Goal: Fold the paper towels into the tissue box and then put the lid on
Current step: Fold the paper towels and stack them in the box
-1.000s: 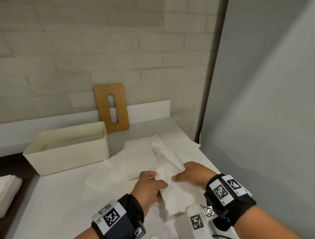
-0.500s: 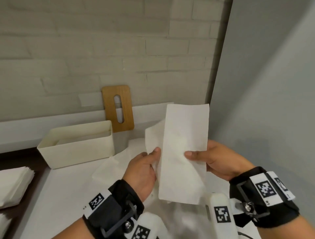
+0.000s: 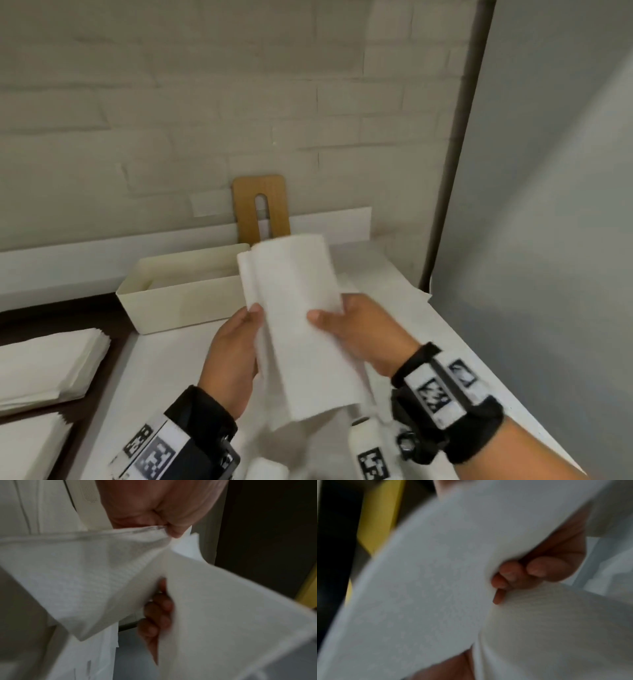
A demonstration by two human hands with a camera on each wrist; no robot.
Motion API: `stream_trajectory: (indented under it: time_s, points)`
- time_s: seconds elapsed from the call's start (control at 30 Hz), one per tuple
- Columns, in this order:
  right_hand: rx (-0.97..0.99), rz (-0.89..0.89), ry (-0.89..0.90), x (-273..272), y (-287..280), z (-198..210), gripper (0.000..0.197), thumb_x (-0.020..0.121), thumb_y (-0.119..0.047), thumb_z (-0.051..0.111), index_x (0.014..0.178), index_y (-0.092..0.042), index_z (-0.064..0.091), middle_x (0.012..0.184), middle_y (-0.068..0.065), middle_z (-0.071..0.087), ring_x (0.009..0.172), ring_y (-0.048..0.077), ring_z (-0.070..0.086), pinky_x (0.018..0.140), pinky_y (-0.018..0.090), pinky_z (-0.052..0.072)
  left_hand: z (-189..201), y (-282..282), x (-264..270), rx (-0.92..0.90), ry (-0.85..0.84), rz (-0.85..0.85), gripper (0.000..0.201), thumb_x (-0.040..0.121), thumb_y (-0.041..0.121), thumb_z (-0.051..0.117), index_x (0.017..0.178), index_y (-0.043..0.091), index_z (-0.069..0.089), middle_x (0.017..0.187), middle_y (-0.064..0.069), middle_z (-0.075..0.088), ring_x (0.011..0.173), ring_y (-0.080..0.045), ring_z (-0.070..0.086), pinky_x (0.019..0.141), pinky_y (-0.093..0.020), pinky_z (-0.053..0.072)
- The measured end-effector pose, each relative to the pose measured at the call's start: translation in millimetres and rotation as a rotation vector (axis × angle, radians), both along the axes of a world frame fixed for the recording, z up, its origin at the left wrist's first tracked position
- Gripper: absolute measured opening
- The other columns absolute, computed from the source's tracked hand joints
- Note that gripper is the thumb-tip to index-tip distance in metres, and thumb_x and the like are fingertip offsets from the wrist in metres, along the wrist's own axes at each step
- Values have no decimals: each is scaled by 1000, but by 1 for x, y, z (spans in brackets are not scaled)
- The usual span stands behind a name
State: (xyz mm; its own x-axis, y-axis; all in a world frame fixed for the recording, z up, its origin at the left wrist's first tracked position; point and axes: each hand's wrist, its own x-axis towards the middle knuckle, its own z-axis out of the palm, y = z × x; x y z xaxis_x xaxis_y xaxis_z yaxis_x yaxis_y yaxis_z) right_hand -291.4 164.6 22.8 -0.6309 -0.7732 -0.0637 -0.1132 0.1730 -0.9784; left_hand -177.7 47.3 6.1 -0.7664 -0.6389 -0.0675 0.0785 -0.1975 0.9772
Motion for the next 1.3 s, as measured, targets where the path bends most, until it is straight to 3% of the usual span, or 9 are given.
stream_trajectory:
  time_s: [0.07,0.17,0.27,0.37,0.5,0.73,0.9,1.03,1.3]
  points:
    - [125,70,86,6,-17,-11,14,89,-26,61,89,-13,64,103,9,69,96,29,67,89,38,53,-2,-1,9,56,50,8,51,101,28,28,130,-10,44,119,-24,62,110,-40,57,62,-10,49]
    - [203,146,188,17,-35,-24,18,88,-31,61,81,-14,60,92,7,64,86,22,62,75,28,48,-13,-11,17,22,19,-4,53,89,44,42,122,6,57,104,-6,73,96,-25,69,73,-29,51]
    - [236,199,186,18,-47,-34,36,84,-45,62,86,-9,64,92,6,67,84,22,64,79,32,50,-28,-26,26,-81,-40,97,16,88,10,56,98,12,67,98,-9,74,81,-22,72,76,-40,51]
    - [293,-7,249,-16,-54,-44,45,86,-52,55,62,-14,49,68,6,50,62,20,50,70,33,38,-38,-36,33,-9,-55,112,18,88,2,54,99,10,66,99,-8,74,92,-29,68,86,-43,49]
    - [689,-269,377,-76,-64,-65,77,78,-55,63,130,-1,44,131,14,50,122,29,49,103,36,41,-48,-44,39,65,-103,121,18,88,2,53,101,7,65,89,-8,76,89,-32,67,77,-40,51]
    - [785,-134,320,-114,-83,-70,64,83,-43,65,125,3,51,132,14,55,120,26,53,78,23,40,-58,-49,39,139,-132,103,18,89,1,52,101,4,65,92,-13,75,90,-34,67,75,-40,51]
    - [620,-230,404,-110,-87,-67,41,92,-36,53,116,-4,61,123,12,61,116,29,55,96,32,42,-66,-51,37,159,-177,94,23,90,4,53,111,3,62,104,-16,71,98,-36,66,89,-45,50]
    - [229,-332,402,-78,-88,-48,14,93,-21,52,88,-9,55,90,9,58,94,30,57,81,33,42,-70,-53,38,203,-203,78,25,92,10,51,114,2,61,107,-17,70,100,-36,65,95,-49,47]
    - [-139,99,-309,9,-64,-11,8,95,-13,51,97,-13,58,90,8,69,77,22,64,74,37,55,-70,-59,38,274,-161,153,34,96,25,46,119,4,60,109,-15,70,102,-33,64,87,-43,50]
